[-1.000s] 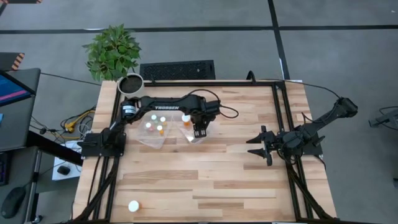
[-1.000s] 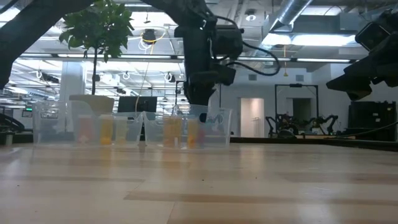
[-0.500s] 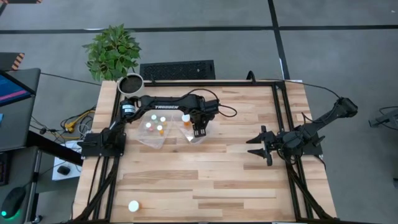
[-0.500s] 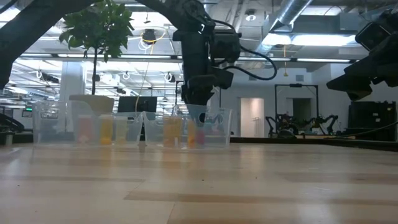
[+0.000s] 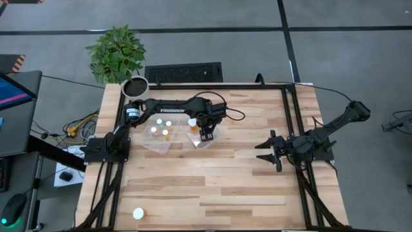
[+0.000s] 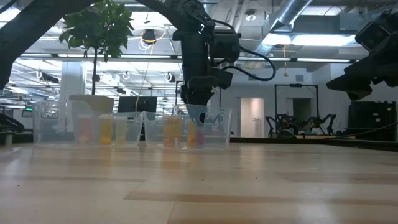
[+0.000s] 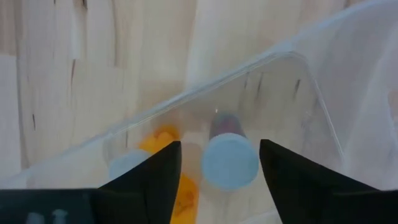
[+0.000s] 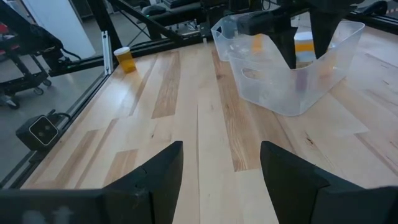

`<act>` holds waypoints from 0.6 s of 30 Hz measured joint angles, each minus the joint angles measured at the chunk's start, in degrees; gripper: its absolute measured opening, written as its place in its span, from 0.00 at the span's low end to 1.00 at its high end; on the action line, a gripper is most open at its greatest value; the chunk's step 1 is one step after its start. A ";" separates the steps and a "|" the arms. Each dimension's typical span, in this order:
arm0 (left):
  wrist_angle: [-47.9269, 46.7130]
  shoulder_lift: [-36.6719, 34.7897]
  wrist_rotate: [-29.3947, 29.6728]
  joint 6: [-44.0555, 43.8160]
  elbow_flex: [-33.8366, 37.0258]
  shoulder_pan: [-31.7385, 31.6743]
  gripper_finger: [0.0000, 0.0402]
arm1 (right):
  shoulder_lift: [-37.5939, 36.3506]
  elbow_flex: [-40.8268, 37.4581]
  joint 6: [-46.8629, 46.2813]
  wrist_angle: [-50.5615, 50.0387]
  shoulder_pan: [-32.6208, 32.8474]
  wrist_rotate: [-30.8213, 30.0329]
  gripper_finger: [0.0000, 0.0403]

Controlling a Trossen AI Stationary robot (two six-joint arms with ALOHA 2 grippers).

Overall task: Pick and place medicine bottles into bin by pill shape (circle, oval)
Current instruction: Put the blue capsule bottle into the right transparent bin, then put the orange capsule bottle into the right transparent bin

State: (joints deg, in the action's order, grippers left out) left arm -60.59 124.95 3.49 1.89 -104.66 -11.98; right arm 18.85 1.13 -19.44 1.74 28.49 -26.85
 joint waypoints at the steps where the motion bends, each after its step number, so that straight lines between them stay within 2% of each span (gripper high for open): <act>1: -0.24 -0.14 -0.03 0.02 0.00 0.04 0.54 | 0.00 0.00 0.00 0.00 0.00 0.00 0.56; 7: -0.38 -2.88 0.44 -0.13 -0.11 0.12 0.61 | 0.02 0.00 -0.02 0.00 -0.01 -0.02 0.56; 12: -0.11 -6.19 0.37 -1.63 -0.11 0.38 0.62 | 0.00 0.00 -0.02 0.02 -0.02 -0.04 0.56; 18: -0.67 -11.95 -3.83 -3.48 -0.11 3.57 0.62 | 0.00 0.00 -0.04 0.02 0.00 -0.02 0.56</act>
State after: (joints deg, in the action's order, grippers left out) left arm -61.27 113.01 -0.34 -1.59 -104.77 -8.41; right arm 18.85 1.13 -19.49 1.76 28.49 -26.87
